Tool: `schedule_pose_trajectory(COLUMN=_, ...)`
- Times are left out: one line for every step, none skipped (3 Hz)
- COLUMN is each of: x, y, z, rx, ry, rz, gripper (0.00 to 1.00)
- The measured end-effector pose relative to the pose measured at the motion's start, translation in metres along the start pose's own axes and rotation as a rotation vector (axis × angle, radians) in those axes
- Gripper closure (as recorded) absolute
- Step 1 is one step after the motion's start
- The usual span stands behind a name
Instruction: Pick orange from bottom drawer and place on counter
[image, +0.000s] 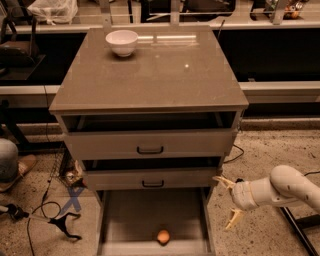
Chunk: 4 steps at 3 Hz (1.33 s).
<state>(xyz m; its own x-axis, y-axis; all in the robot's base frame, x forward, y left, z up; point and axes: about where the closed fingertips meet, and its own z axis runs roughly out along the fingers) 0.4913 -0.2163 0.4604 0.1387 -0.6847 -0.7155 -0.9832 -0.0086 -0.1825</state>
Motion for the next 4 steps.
schedule_pose_trajectory(x=0.024, y=0.004, z=0.022, rx=-0.018, ry=-0.022, rz=-0.018, gripper=0.0)
schedule_pose_trajectory(x=0.052, y=0.022, z=0.093, rx=-0.07, ry=-0.005, rz=-0.024, gripper=0.0)
schedule_pose_trajectory(x=0.053, y=0.023, z=0.098, rx=-0.075, ry=-0.001, rz=-0.019, gripper=0.0)
schedule_pose_trajectory(x=0.057, y=0.027, z=0.118, rx=-0.1, ry=0.019, rz=0.006, gripper=0.0)
